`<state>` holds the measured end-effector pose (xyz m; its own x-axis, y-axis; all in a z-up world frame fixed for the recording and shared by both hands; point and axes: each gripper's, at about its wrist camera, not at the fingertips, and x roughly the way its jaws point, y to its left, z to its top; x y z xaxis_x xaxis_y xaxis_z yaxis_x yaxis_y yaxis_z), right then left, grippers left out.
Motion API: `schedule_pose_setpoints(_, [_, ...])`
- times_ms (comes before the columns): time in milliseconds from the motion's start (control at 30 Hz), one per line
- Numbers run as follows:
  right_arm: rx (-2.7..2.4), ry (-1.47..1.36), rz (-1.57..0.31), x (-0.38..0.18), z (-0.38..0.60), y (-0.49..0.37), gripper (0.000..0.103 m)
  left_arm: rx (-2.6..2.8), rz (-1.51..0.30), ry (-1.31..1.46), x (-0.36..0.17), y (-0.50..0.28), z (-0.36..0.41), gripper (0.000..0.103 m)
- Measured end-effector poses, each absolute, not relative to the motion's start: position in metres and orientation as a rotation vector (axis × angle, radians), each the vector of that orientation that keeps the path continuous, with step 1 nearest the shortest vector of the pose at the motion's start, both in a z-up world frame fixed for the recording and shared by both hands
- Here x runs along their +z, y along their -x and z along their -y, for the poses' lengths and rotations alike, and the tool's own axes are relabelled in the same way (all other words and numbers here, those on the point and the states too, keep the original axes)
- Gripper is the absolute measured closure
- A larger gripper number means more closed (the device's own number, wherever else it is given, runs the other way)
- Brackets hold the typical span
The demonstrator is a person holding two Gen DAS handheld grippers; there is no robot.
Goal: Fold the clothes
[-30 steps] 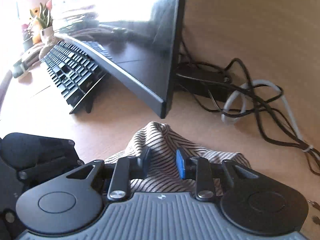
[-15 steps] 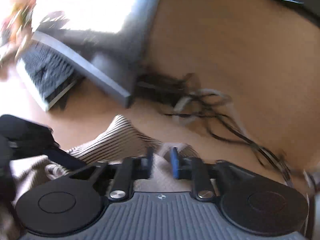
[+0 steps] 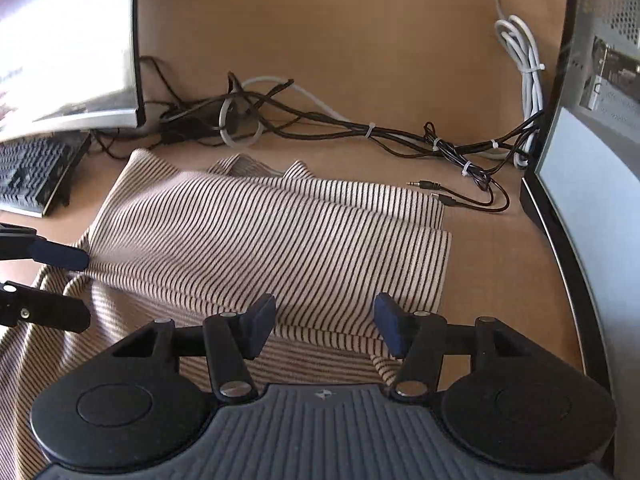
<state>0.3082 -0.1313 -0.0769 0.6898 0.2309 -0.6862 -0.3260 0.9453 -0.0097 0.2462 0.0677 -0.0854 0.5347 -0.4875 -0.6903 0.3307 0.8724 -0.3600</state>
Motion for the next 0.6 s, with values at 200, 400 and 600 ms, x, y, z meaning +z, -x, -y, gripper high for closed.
schedule_pose_setpoints(200, [0.341, 0.099, -0.807, -0.089, 0.147, -0.276, 0.047, -0.478, -0.885, 0.204, -0.084, -0.215, -0.068, 0.000])
schedule_pose_setpoints(400, [0.360, 0.088, -0.842, -0.084, 0.150, -0.266, 0.047, -0.482, -0.903, 0.203, -0.080, -0.195, -0.064, 0.000])
schedule_pose_setpoints(600, [0.339, -0.122, -0.837, -0.055, 0.174, -0.264, 0.047, -0.442, -0.884, 0.242, -0.061, -0.194, -0.069, 0.000])
